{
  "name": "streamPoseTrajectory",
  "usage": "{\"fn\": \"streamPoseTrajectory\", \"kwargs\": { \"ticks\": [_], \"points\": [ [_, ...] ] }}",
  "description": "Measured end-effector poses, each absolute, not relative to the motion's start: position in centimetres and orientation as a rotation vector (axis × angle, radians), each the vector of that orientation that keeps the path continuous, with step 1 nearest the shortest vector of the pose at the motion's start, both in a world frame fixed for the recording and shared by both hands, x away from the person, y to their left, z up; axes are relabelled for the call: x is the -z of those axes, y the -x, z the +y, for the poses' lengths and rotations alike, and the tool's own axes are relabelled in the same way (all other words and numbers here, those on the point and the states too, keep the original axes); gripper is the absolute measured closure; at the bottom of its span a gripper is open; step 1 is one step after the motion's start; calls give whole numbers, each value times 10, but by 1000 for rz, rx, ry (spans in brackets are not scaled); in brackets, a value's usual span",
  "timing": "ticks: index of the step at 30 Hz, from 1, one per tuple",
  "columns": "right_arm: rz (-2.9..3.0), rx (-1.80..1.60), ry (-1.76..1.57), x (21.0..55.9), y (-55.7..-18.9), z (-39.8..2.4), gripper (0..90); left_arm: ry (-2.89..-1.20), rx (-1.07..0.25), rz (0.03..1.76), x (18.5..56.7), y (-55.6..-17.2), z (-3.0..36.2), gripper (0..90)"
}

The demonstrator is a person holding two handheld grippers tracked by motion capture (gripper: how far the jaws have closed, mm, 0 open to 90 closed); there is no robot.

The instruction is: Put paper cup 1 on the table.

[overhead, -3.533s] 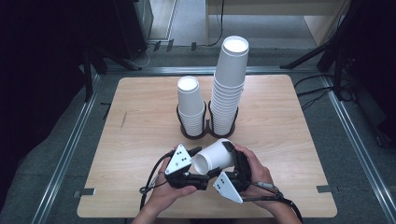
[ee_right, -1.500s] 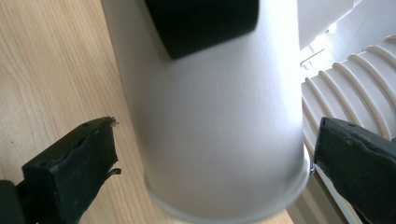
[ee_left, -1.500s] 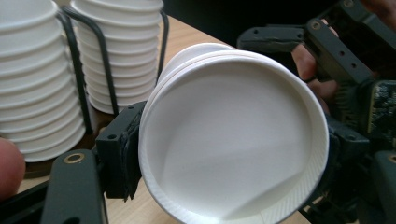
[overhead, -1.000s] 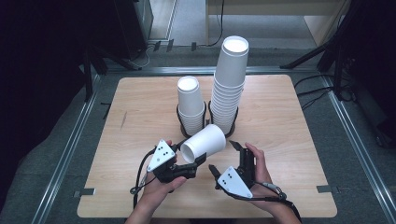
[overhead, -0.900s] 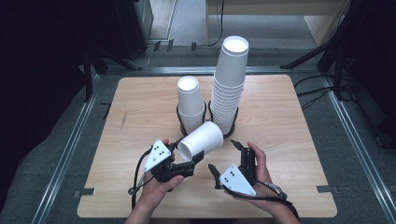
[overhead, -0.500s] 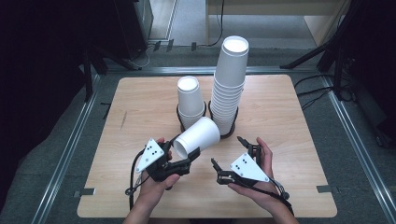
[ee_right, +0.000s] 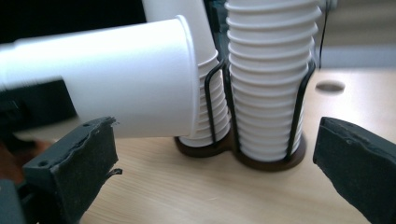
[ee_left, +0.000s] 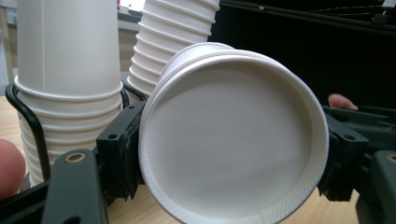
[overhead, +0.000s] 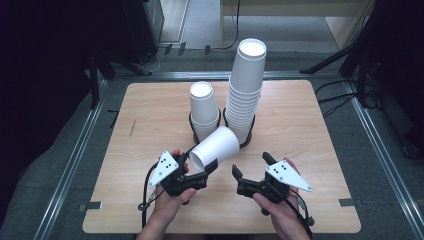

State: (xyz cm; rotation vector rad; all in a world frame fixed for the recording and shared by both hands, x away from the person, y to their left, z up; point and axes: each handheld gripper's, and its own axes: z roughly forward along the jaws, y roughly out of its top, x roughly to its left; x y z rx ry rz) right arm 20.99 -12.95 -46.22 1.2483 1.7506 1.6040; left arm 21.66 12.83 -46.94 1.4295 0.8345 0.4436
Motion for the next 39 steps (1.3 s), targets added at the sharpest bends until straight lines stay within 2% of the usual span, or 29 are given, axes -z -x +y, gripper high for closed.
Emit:
{"fn": "streamPoseTrajectory", "kwargs": {
  "ticks": [8,12,17,20,39],
  "points": [
    [1667,-1982,-1635,466,-209,-139,13,-1425,-454,805,474,-219,111,243],
    [1564,-2120,-1779,468,-208,-148,92,-1411,-447,802,475,-221,105,244],
    [1496,-2150,-1837,470,-209,-154,79,-1404,-444,785,476,-224,95,244],
    [1461,-2212,-1882,473,-210,-162,0,-1400,-442,765,478,-224,86,244],
    [1220,-2354,-2263,488,-218,-178,0,-1435,-452,732,490,-214,59,244]
  ]
}}
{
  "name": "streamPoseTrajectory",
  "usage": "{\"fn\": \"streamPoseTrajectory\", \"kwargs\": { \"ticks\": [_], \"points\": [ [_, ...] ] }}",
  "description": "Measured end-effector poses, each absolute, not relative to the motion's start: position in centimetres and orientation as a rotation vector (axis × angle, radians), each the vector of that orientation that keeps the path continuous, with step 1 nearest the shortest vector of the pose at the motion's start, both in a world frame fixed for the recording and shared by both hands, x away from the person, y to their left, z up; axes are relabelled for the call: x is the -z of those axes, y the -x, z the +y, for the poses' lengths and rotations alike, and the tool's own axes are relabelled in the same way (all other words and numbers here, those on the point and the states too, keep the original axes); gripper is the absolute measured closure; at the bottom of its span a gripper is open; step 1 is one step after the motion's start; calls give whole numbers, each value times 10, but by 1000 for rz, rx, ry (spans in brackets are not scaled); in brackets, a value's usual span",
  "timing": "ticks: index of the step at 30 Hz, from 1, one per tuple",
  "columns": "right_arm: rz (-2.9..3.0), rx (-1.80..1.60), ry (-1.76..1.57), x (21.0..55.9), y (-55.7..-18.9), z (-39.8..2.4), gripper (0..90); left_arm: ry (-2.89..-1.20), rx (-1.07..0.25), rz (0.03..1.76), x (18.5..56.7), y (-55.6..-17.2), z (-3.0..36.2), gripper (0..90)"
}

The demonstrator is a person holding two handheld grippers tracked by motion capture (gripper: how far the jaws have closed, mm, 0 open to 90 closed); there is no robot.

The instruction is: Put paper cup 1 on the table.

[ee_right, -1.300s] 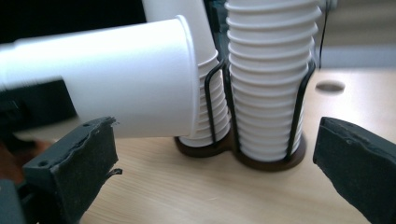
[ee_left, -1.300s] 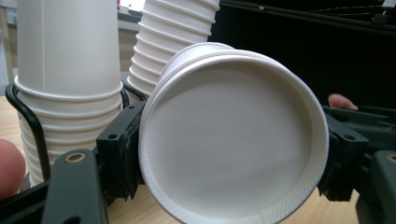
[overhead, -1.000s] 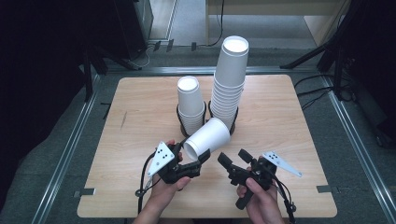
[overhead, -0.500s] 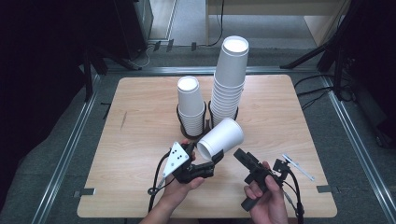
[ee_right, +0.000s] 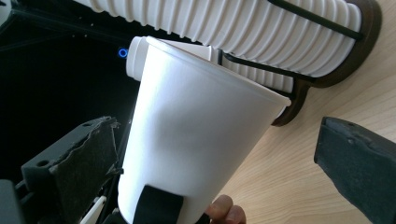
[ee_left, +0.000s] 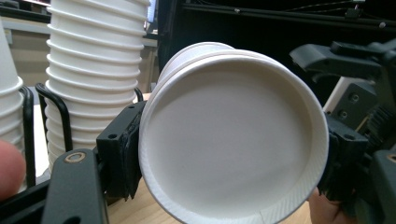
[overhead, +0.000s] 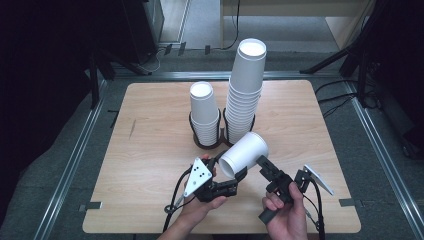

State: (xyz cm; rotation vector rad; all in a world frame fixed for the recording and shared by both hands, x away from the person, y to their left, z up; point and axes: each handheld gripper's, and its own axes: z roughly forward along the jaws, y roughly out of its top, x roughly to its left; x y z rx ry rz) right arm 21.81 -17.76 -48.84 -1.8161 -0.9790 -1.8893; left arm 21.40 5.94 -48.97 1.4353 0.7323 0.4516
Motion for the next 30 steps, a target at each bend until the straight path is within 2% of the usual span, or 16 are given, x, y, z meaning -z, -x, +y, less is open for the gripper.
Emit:
{"fn": "streamPoseTrajectory", "kwargs": {
  "ticks": [30],
  "points": [
    [-902,1778,1797,498,-231,-167,0,-1490,-494,684,497,-199,47,245]
  ]
}}
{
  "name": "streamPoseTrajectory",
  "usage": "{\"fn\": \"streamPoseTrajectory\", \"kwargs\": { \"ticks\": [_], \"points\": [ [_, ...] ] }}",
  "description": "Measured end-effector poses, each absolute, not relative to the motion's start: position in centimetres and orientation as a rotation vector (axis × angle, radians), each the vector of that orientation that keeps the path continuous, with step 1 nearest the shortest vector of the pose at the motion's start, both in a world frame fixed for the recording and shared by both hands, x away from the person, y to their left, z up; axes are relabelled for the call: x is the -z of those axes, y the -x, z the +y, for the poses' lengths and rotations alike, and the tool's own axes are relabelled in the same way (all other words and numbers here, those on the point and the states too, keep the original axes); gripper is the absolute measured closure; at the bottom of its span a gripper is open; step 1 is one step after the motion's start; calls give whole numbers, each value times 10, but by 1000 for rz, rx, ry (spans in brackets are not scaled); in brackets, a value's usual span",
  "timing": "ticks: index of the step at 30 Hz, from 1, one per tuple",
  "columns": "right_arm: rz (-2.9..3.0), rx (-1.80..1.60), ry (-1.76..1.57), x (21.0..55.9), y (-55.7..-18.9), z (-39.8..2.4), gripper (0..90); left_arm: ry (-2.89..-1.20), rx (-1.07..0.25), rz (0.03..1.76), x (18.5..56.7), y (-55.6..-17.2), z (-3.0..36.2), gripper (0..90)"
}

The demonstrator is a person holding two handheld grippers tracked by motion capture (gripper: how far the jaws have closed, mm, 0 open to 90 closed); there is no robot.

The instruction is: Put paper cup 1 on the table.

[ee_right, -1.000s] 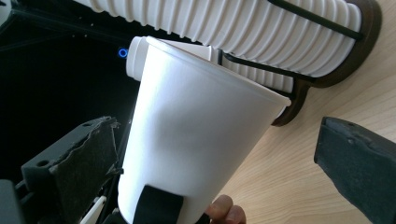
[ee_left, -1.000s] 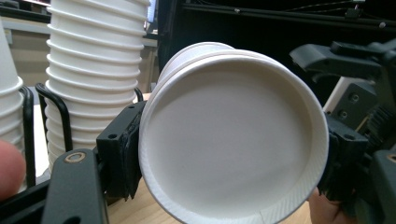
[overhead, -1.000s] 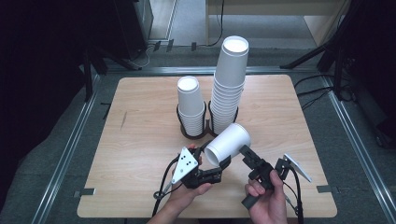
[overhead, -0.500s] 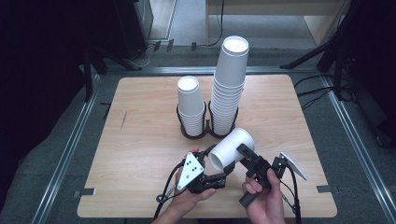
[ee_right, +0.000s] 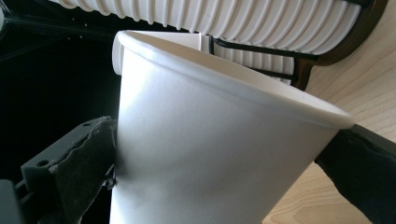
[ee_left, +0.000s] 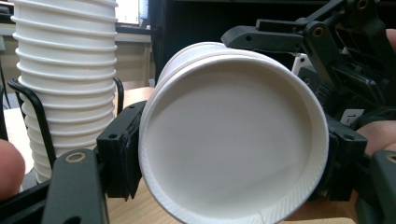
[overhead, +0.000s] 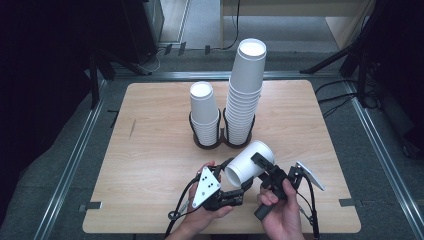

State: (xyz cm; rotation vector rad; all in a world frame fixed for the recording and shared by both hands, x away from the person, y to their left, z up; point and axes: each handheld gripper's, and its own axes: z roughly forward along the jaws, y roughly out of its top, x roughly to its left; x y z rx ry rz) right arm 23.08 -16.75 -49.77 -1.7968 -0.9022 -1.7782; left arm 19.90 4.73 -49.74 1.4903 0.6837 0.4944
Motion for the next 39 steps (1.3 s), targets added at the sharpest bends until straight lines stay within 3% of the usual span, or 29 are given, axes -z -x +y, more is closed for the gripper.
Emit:
{"fn": "streamPoseTrajectory", "kwargs": {
  "ticks": [8,16,39],
  "points": [
    [-910,1793,1741,501,-233,-163,1,-1489,-502,672,498,-196,48,244],
    [-899,1847,1696,500,-230,-157,90,-1472,-507,671,498,-197,51,243],
    [-837,1840,1674,506,-230,-155,130,-1483,-519,664,500,-197,52,237]
  ]
}}
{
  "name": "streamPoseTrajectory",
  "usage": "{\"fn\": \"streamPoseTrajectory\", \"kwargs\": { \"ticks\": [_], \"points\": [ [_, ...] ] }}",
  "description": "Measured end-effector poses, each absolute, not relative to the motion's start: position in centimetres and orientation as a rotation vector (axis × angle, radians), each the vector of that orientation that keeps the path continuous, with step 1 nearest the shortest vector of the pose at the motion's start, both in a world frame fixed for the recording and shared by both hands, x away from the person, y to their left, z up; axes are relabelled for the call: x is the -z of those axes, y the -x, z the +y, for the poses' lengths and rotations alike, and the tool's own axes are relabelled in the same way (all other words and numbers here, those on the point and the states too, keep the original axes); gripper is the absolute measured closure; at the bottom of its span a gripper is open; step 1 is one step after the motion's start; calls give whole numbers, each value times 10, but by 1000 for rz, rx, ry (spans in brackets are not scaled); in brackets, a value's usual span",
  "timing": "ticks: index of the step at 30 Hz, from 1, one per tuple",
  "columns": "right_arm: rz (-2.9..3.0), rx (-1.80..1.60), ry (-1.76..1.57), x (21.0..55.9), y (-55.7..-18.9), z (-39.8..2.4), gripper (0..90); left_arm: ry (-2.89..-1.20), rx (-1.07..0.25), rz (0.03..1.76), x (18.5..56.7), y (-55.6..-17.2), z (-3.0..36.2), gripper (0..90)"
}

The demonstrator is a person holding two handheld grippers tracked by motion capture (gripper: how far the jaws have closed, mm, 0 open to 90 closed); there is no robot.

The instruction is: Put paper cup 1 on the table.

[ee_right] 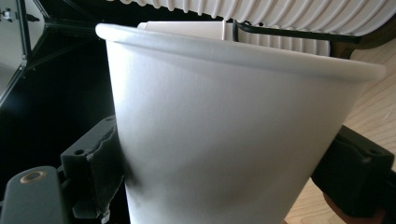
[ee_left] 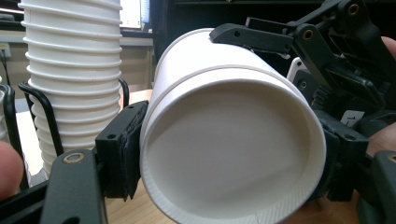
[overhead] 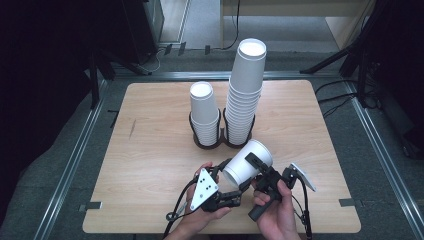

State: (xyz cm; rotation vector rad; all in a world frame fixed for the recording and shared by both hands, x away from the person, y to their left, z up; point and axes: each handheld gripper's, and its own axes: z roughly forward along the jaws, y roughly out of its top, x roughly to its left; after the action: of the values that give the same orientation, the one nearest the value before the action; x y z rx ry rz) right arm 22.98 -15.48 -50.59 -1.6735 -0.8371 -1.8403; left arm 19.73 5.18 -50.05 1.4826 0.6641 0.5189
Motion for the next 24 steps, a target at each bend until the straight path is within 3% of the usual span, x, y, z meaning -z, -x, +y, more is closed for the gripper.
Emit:
{"fn": "streamPoseTrajectory", "kwargs": {
  "ticks": [24],
  "points": [
    [-901,1935,1678,502,-224,-152,159,-1523,-518,656,500,-200,53,186]
  ]
}}
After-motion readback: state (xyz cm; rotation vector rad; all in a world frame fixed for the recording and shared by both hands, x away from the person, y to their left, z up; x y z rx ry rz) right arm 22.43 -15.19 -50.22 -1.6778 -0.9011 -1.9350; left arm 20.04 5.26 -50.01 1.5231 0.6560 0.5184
